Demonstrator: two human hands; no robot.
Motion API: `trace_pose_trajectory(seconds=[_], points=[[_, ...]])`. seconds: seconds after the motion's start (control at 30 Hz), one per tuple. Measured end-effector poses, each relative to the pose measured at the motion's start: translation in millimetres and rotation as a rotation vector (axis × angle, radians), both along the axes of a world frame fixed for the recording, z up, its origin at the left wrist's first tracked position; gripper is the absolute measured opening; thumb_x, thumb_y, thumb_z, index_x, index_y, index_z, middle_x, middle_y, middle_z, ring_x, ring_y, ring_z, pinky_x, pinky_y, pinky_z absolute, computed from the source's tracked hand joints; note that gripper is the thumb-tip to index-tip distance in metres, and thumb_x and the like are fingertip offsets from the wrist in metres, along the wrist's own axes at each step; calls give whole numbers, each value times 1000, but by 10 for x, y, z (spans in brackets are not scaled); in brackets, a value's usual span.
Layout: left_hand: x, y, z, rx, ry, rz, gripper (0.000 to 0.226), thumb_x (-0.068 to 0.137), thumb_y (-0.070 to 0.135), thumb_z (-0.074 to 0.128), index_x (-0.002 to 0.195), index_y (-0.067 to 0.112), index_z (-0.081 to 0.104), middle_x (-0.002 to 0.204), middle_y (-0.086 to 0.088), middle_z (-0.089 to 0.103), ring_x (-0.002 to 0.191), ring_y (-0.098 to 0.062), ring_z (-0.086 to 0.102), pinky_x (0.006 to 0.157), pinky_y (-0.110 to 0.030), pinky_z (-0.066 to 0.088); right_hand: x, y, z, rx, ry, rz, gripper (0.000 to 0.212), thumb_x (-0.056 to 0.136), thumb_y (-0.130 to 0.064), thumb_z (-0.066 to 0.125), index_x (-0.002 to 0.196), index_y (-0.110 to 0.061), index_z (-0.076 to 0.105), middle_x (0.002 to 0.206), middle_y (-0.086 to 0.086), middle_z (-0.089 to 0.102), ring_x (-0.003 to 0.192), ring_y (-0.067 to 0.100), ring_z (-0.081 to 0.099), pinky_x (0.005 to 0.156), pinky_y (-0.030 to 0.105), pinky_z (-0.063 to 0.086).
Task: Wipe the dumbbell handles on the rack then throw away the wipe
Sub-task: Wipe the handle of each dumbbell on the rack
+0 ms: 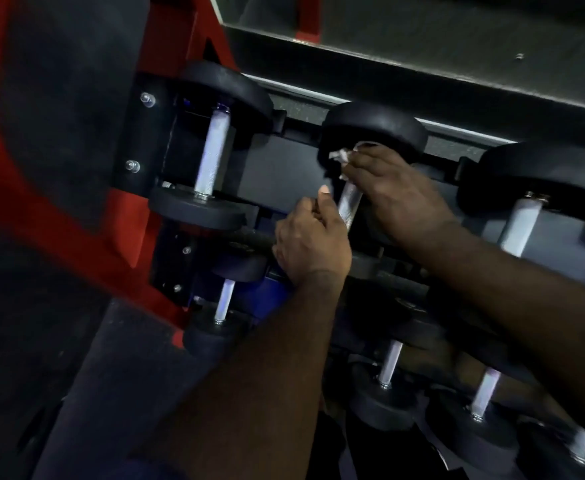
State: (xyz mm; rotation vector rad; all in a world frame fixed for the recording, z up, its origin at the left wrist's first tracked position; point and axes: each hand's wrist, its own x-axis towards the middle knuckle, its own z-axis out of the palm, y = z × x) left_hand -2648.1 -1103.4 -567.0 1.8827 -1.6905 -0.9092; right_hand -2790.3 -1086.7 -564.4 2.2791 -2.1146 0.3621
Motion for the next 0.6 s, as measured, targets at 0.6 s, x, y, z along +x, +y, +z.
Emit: trace_pose_trajectory(seconds=[0.6], points=[[-16,17,-102,-96,171,131,61,105,55,25,110,14,70,114,-5,66,110,-25,56,93,-29,34,403,-673,413,655,669,162,33,104,-28,45,121,-17,71,124,11,66,117,35,58,97,41,47]])
